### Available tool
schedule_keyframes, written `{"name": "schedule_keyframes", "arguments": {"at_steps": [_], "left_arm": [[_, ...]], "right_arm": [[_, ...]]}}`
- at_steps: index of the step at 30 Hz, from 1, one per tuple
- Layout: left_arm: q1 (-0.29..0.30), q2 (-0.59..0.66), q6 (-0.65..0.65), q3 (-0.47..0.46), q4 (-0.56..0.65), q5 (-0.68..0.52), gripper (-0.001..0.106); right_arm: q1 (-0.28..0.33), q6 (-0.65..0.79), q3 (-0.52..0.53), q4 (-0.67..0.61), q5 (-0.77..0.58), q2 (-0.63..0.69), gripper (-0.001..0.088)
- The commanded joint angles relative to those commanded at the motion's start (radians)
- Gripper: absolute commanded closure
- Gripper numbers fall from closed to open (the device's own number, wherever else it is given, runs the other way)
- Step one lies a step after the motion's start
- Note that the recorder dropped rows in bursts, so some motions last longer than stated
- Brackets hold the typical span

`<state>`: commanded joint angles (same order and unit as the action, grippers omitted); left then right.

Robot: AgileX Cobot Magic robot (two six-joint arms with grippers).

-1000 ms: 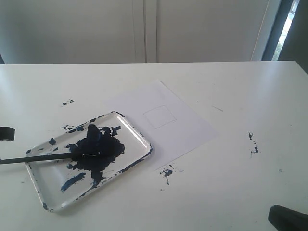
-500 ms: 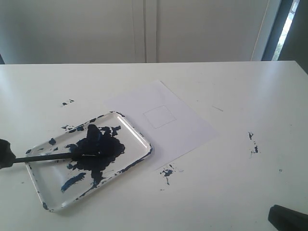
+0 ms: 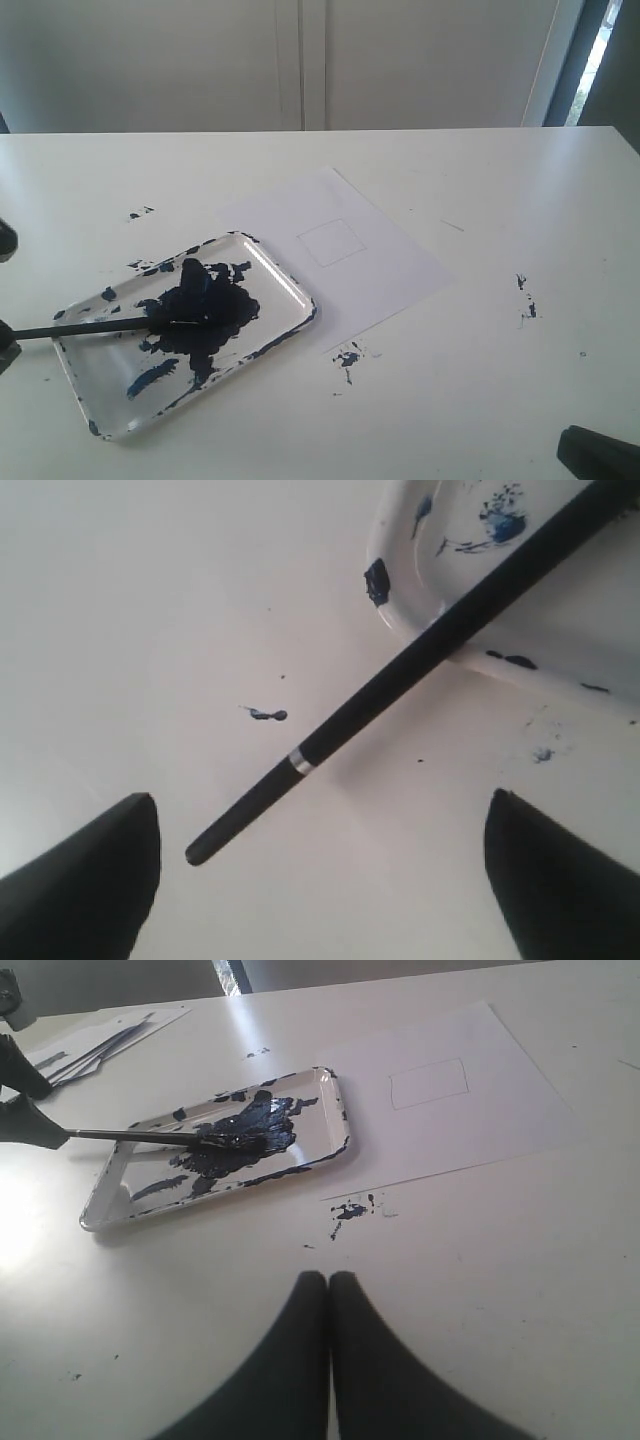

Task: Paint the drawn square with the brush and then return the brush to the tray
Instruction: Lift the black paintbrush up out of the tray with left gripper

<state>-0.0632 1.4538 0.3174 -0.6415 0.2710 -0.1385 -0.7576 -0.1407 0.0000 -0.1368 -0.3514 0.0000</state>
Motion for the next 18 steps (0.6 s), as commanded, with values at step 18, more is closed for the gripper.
{"name": "schedule_keyframes", "arguments": {"at_steps": [18], "left_arm": [[0.0, 0.134, -0.073, 0.0, -0.004, 0.072, 0.058]], "right_arm": [[0.0, 0.0, 0.0, 0.0, 0.0, 0.0, 0.0868]]}}
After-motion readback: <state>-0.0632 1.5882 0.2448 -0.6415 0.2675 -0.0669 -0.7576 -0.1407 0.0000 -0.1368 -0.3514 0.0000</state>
